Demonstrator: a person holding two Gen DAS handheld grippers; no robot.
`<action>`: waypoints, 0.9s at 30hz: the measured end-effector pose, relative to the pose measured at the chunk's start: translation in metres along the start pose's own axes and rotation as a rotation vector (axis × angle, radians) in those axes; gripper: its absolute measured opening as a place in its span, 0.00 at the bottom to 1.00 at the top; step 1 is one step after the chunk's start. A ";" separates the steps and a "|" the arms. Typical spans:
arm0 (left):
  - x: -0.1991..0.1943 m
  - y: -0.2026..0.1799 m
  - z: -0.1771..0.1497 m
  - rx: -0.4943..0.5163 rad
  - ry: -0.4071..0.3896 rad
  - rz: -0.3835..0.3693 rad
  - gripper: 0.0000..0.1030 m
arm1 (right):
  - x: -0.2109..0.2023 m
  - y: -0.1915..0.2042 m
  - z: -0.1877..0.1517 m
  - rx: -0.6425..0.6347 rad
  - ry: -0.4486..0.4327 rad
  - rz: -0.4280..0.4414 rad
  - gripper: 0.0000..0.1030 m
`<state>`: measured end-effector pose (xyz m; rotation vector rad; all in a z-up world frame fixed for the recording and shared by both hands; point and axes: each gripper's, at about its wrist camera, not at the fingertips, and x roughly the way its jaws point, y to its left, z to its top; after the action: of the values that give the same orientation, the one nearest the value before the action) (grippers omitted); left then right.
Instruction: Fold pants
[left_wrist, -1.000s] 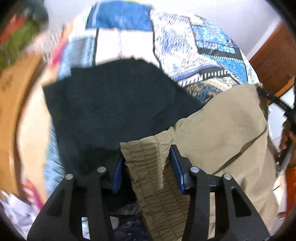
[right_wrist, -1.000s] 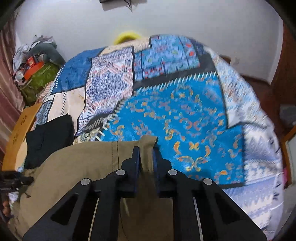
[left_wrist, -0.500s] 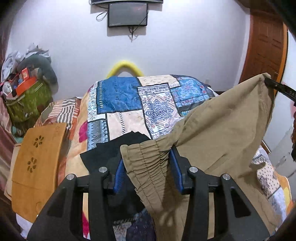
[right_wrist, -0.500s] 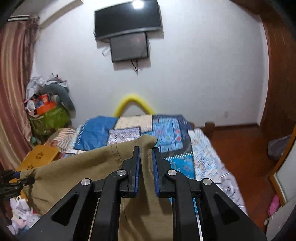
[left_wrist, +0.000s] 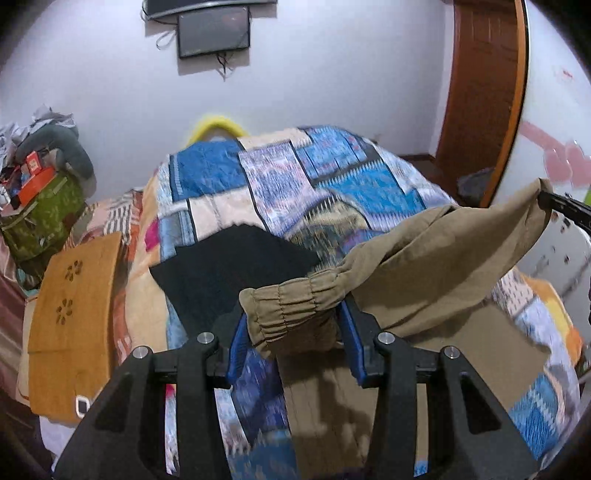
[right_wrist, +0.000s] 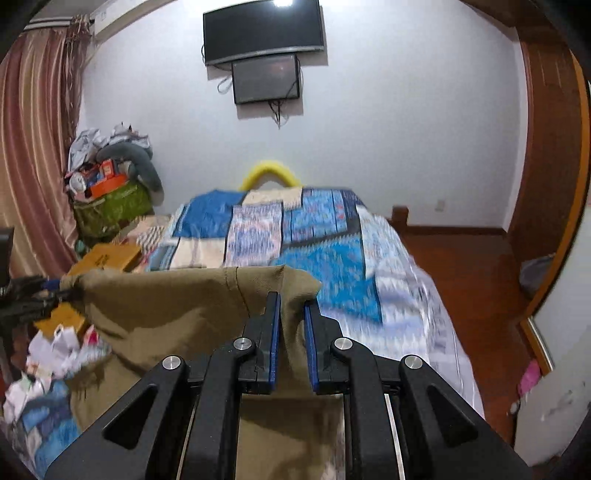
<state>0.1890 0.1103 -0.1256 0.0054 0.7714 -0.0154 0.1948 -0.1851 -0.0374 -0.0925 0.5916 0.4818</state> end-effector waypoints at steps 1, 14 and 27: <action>0.000 -0.002 -0.006 0.002 0.014 -0.002 0.43 | -0.002 0.001 -0.008 0.004 0.020 0.003 0.10; -0.012 -0.007 -0.077 -0.013 0.100 -0.003 0.43 | -0.022 0.008 -0.097 0.129 0.172 0.035 0.12; -0.056 -0.007 -0.080 -0.009 0.047 0.055 0.69 | -0.059 0.023 -0.139 0.137 0.222 -0.027 0.34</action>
<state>0.0930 0.1044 -0.1432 0.0188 0.8183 0.0408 0.0699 -0.2194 -0.1185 -0.0234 0.8381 0.4063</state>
